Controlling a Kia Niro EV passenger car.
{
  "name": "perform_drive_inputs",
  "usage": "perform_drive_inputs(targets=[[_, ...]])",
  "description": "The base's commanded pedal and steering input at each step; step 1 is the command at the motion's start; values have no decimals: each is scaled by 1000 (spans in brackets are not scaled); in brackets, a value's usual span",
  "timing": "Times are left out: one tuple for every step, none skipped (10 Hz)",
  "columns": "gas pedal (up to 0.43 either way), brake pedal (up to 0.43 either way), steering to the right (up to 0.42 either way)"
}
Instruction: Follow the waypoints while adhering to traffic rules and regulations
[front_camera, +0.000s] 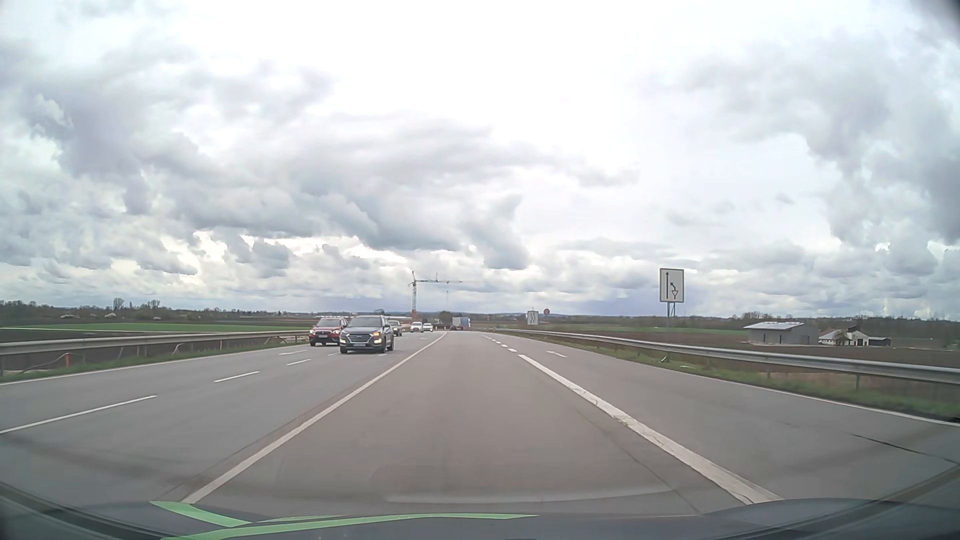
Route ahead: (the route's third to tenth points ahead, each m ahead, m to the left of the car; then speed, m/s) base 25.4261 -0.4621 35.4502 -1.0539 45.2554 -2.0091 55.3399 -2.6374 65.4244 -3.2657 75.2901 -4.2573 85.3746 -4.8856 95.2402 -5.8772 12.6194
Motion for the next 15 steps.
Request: perform_drive_inputs(targets=[[98, 0, -3], [98, 0, -3], [98, 0, -3], [98, 0, -3], [98, 0, -3], [98, 0, -3], [98, 0, -3], [98, 0, -3], [98, 0, -3], [98, 0, -3], [87, 0, -3], [79, 0, -3], [79, 0, -3], [79, 0, -3], [67, 0, -3]])
